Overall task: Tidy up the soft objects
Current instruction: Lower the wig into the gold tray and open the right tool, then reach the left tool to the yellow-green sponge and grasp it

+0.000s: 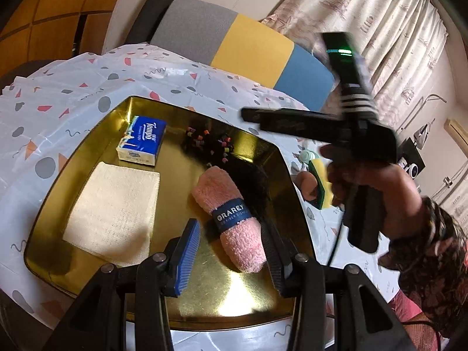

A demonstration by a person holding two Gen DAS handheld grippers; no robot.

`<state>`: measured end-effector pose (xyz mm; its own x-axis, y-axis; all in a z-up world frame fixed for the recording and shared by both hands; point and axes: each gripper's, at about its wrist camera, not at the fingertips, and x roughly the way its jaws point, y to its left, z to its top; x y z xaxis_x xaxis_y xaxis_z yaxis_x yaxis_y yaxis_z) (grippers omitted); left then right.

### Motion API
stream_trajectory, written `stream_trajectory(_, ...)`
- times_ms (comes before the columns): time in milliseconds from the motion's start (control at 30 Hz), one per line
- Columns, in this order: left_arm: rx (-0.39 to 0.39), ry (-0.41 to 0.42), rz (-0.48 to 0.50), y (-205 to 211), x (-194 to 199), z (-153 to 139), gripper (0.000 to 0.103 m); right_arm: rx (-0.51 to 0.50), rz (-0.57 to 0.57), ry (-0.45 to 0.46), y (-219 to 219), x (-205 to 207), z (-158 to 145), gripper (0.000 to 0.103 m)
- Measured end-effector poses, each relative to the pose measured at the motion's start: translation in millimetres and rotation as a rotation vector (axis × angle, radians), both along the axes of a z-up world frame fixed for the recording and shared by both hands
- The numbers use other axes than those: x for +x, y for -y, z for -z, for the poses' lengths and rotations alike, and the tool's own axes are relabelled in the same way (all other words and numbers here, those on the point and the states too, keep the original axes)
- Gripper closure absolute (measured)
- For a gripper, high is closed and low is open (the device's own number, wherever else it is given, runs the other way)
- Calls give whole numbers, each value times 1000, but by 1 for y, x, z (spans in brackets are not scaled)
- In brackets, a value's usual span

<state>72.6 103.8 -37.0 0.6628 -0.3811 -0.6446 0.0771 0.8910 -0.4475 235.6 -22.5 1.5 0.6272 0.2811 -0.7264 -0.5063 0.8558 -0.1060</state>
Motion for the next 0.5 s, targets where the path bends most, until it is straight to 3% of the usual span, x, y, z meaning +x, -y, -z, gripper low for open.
stream_trajectory(200, 24, 10, 43, 15, -4, 0, 59, 121, 163, 13, 57, -31, -6, 21)
stream_trajectory(500, 57, 72, 226, 64, -17, -8, 59, 120, 369, -52, 152, -89, 55, 21)
